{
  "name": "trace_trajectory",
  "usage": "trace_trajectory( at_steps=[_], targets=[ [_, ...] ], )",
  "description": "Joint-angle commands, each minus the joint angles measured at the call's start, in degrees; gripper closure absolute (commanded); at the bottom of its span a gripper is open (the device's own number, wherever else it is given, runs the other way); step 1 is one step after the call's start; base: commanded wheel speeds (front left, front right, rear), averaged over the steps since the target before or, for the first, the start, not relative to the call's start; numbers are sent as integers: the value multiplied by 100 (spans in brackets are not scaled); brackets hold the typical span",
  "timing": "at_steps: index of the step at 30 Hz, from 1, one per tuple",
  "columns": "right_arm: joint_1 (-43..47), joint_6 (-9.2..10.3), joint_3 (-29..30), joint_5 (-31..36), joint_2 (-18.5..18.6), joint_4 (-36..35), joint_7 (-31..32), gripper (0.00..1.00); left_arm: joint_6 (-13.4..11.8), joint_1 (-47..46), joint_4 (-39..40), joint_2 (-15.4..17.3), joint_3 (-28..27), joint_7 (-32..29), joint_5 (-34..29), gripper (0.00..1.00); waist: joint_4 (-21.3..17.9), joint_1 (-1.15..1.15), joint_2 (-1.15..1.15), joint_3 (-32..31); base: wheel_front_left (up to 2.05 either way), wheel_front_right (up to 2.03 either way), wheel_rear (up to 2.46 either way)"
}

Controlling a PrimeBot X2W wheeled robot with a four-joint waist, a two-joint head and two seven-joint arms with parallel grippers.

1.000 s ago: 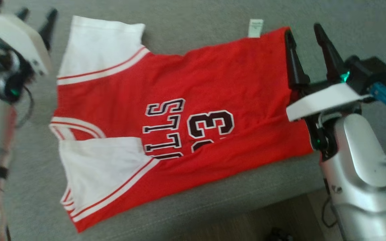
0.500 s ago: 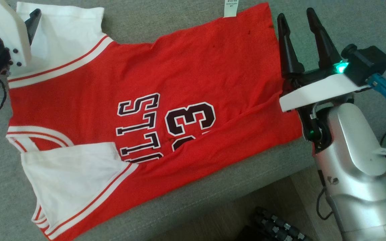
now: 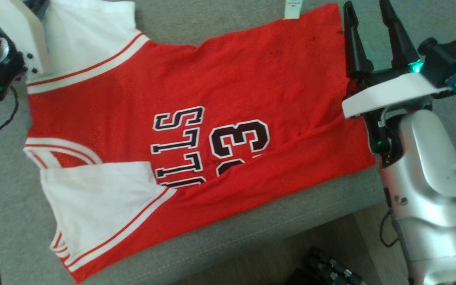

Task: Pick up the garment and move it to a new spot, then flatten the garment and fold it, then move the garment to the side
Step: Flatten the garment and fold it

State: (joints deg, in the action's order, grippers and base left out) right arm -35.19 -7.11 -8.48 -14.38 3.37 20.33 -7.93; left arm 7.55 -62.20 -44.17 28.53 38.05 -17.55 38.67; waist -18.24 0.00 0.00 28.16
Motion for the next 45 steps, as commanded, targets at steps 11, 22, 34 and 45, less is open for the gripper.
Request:
trace_trajectory(
  at_steps=[11, 22, 34, 45],
  targets=[
    [-647, -37, 4, 156, 628, 611, 1525, 0, -7, 196, 1089, 189, 339, 963, 375, 100, 893, 0, 0, -266, 0, 0, 0],
    [-1043, -37, -473, -318, 1764, 1422, 2491, 0, -94, 623, 1820, 140, 458, 1251, 436, 100, 1343, 0, 0, -269, 0, 0, 0],
    [-1312, -37, -827, -675, 2014, 2194, 2573, 0, -191, 710, 2152, 243, 470, 1227, 465, 100, 1425, 0, 0, -171, 0, 0, 0],
    [-1453, -37, -1174, -955, 2008, 2370, 2227, 100, -274, 690, 2190, 313, 436, 1230, 492, 100, 1420, 0, 0, -124, 0, 0, 0]
  ],
)
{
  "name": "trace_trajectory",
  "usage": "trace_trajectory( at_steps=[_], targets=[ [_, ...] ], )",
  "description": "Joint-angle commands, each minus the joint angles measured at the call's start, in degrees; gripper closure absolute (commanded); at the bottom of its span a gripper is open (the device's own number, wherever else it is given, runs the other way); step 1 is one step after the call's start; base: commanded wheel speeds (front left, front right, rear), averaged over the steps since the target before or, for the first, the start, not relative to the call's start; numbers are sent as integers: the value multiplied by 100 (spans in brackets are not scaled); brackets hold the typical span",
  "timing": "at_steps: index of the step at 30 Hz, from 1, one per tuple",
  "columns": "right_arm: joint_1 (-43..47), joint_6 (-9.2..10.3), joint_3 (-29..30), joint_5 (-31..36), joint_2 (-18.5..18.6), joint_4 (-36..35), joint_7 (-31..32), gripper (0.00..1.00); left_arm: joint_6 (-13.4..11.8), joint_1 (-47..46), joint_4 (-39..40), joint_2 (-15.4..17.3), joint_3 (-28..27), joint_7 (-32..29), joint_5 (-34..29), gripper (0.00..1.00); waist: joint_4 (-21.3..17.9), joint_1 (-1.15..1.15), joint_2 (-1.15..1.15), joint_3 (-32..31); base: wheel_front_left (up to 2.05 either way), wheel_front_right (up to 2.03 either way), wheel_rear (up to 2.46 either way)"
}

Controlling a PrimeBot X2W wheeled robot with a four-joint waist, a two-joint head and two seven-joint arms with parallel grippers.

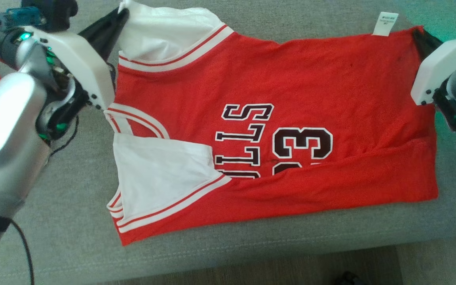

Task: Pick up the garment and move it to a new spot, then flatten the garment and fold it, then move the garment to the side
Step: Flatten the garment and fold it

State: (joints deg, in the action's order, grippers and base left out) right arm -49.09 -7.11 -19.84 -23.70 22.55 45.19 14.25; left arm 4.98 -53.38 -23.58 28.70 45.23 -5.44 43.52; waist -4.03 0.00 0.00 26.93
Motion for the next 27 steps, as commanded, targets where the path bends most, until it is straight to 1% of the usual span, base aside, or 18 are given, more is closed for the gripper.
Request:
trace_trajectory(
  at_steps=[1, 7, 10, 14, 20, 27],
  targets=[
    [-98, -37, -59, -17, 104, -118, -97, 100, -38, -206, 112, 316, -300, 39, 0, 100, 0, 0, 0, -4, 0, 0, 0],
    [-365, -37, -63, 56, 123, -39, -733, 100, -248, -370, -47, 420, -516, 268, -33, 100, 28, 0, 0, 59, 0, 0, 0],
    [-551, -37, -14, 82, 64, 151, -982, 100, -327, -522, -259, 374, -606, 468, -69, 100, 58, 0, 0, 120, 0, 0, 0],
    [-813, -37, 68, 220, 22, 382, -1301, 100, -368, -787, -567, 272, -692, 715, -125, 100, 80, 0, 0, 180, 0, 0, 0],
    [-1267, -37, 243, 533, -169, 764, -1816, 100, -349, -1321, -1091, 126, -795, 1151, -255, 100, 70, 0, 0, 275, 0, 0, 0],
    [-1443, -37, 139, 685, -380, 1145, -2078, 100, -122, -1545, -1672, -143, -659, 1453, -324, 100, 106, 0, 0, 270, 0, 0, 0]
  ],
)
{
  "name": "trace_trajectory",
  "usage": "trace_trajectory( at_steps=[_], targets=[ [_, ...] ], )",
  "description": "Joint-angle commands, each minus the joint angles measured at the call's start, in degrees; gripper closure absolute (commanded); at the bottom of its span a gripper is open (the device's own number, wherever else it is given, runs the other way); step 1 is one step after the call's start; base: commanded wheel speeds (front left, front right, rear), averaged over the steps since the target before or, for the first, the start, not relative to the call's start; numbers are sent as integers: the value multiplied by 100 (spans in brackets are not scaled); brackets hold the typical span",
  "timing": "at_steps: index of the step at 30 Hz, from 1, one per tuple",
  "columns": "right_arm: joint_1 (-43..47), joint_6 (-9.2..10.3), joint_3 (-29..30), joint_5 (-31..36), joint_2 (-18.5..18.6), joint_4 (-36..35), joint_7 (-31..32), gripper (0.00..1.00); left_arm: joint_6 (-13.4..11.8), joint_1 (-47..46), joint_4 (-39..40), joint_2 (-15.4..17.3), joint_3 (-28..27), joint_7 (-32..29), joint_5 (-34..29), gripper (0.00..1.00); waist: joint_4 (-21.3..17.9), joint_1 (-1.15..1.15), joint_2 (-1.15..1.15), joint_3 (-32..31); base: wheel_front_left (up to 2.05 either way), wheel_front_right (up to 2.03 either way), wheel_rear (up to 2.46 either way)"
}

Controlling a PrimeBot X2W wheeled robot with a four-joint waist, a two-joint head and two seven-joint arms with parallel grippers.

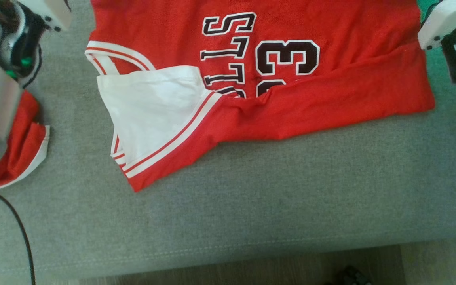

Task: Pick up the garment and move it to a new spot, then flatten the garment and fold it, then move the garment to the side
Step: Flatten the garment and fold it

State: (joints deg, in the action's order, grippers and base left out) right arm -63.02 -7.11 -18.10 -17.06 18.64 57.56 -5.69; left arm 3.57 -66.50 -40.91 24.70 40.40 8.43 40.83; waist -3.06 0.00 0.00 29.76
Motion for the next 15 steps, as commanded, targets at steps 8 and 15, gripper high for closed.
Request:
trace_trajectory(
  at_steps=[8, 15],
  targets=[
    [110, -37, -230, -72, 101, 109, -489, 100, 289, -83, -116, 260, 261, 251, -242, 100, 91, 0, 0, -245, 0, 0, 0],
    [430, -37, -599, -384, 183, -12, -609, 100, 369, 163, 189, 473, 588, 287, -248, 100, 112, 0, 0, -570, 0, 0, 0]
  ],
)
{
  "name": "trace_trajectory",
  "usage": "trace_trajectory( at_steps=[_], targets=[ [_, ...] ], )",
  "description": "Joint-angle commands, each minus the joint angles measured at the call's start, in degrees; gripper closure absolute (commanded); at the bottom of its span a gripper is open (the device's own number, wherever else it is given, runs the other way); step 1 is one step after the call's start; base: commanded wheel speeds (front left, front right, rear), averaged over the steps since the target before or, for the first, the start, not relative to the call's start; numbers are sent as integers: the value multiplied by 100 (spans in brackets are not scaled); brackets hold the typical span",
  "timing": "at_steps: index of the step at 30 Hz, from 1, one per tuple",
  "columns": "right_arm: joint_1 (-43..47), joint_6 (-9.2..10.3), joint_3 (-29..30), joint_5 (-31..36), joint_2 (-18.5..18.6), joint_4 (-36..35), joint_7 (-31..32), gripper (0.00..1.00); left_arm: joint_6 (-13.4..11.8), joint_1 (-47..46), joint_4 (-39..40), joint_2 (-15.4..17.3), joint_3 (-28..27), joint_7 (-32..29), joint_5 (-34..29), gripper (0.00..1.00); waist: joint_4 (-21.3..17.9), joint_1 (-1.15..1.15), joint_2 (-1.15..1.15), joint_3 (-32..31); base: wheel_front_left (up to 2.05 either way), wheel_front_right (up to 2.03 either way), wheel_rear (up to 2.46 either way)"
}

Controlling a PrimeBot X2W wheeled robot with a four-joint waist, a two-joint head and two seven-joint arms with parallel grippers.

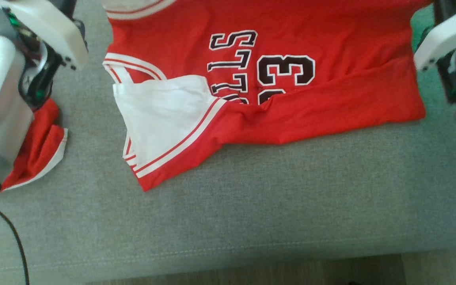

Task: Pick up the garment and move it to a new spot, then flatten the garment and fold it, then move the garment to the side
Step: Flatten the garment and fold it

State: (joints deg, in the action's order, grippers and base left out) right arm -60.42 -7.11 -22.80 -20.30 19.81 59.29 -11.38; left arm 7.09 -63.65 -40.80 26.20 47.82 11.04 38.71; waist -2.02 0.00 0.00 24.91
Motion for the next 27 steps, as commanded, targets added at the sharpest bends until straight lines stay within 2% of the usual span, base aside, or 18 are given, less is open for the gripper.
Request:
trace_trajectory(
  at_steps=[1, 7, 16, 21, 27],
  targets=[
    [232, -37, -237, -123, 101, -246, -27, 100, 21, -68, 265, 367, -95, 9, -27, 100, 10, 0, 0, -120, 0, 0, 0],
    [619, -37, -718, -562, 381, -583, 162, 100, 34, 333, 788, 649, 222, -123, 21, 100, 20, 0, 0, -363, 0, 0, 0],
    [1313, -37, -1373, -1525, 1104, -1361, 851, 100, -31, 1186, 1984, 1430, 598, -525, 140, 100, 26, 0, 0, -765, 0, 0, 0],
    [1611, -37, -1684, -1901, 1512, -1823, 1235, 100, -149, 1662, 2795, 1846, 744, -989, 319, 100, 62, 0, 0, -902, 0, 0, 0],
    [1844, -37, -1963, -2131, 1790, -2160, 1573, 100, -247, 2112, 3749, 2186, 926, -1624, 678, 100, 105, 0, 0, -1032, 0, 0, 0]
  ],
)
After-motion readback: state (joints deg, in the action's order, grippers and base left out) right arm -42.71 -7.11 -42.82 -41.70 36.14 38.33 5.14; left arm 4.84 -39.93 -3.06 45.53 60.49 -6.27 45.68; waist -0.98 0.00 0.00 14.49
